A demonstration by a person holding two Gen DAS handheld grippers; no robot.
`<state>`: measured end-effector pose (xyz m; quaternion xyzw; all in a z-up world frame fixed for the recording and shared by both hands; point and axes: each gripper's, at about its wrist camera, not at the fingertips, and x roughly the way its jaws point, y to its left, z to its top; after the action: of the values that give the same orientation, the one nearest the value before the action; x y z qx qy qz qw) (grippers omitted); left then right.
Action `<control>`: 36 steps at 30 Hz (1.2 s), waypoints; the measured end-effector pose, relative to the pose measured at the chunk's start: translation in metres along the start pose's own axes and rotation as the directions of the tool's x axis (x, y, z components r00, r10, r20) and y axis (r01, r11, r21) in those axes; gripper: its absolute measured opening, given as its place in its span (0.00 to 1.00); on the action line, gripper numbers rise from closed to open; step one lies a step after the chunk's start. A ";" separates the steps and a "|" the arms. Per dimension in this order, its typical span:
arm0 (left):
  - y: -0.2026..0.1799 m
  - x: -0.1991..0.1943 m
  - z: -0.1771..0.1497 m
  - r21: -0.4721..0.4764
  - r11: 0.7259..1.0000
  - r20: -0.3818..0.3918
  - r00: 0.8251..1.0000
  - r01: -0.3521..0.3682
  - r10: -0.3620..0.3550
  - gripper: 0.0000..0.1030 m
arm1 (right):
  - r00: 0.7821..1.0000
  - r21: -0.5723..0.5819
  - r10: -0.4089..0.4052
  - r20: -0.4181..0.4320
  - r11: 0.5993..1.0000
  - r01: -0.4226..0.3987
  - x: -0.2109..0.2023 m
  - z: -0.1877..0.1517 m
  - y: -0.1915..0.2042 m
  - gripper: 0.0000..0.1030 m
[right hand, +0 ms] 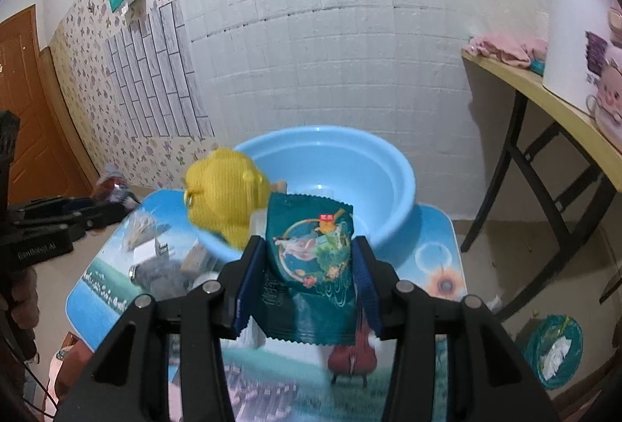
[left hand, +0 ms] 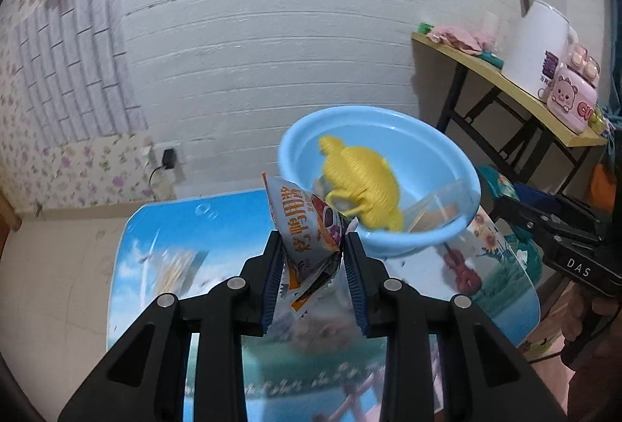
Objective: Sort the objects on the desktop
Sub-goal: 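Carry the snack bag and green packet over the basin and release both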
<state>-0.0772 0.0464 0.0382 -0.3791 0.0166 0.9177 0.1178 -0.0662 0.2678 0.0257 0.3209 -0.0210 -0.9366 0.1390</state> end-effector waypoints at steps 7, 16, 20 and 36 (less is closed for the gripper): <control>-0.034 0.032 0.039 0.071 0.997 0.013 0.999 0.036 -0.037 0.29 | 1.000 -0.011 0.012 0.011 1.000 -0.011 0.033 0.027 -0.010 0.43; -0.059 0.091 0.065 0.135 0.990 -0.022 0.999 0.044 -0.042 0.30 | 0.999 -0.001 0.037 -0.032 0.999 -0.037 0.082 0.035 -0.028 0.43; -0.064 0.104 0.069 0.155 0.987 -0.024 0.999 0.049 -0.045 0.38 | 0.998 0.013 0.039 -0.047 0.999 -0.038 0.096 0.035 -0.034 0.43; -0.039 0.075 0.049 0.135 0.990 -0.024 0.998 -0.051 0.055 1.00 | 0.997 0.041 -0.013 -0.074 0.999 0.016 0.101 0.031 -0.034 0.46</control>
<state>-0.1537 0.1058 0.0227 -0.3823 0.0899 0.9120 0.1182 -0.1695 0.2718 -0.0139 0.3581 -0.0329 -0.9246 0.1260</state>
